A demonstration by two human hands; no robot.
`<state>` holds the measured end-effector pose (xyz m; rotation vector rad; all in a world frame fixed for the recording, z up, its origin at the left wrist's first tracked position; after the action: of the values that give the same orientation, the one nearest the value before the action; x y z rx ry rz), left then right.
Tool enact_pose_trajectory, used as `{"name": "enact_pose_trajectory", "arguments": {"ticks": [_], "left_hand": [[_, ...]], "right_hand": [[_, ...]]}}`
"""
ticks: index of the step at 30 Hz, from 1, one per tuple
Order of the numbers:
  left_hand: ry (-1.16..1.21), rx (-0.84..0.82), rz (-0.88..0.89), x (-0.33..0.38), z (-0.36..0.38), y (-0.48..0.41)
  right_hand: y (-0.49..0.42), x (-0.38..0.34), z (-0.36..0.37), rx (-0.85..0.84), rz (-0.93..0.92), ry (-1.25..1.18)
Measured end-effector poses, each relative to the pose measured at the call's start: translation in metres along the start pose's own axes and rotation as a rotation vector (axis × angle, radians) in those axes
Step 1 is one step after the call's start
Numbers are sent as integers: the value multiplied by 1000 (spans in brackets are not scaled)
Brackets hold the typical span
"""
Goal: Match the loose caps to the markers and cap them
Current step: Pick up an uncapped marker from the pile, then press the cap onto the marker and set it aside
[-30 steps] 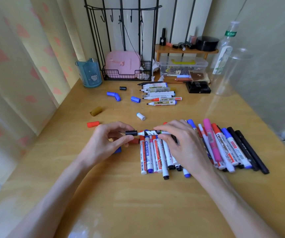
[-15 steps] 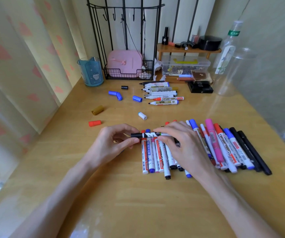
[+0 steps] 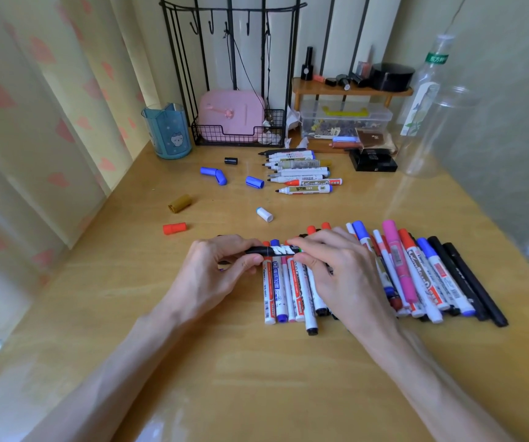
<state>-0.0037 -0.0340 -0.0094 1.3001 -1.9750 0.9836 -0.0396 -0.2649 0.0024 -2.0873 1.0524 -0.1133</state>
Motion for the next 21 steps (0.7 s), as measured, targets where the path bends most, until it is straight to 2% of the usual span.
{"name": "enact_pose_trajectory", "arguments": {"ticks": [4, 9, 12, 16, 19, 21], "left_hand": [[-21, -17, 3, -1, 0, -1], [82, 0, -69, 4, 2, -4], [155, -9, -78, 8, 3, -8], [83, 50, -59, 2, -2, -7], [31, 62, -41, 0, 0, -5], [19, 69, -18, -1, 2, -5]], "right_hand": [[1, 0, 0, -3, -5, 5], [-4, -1, -13, -56, 24, 39], [-6, 3, -21, 1, 114, 29], [-14, 1, -30, 28, 251, 63], [-23, -15, -21, -76, 330, 0], [-28, -25, -9, -168, 312, 40]]}}
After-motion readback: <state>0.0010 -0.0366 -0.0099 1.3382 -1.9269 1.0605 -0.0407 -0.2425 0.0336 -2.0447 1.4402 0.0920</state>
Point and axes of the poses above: each hand's wrist, its own y-axis away from the middle knuckle, its own z-axis out of the palm, x = y × z, the point moved 1 cm from there along -y, towards the middle knuckle, and after that the axes turned 14 degrees about -z, right-handed, at the moved point
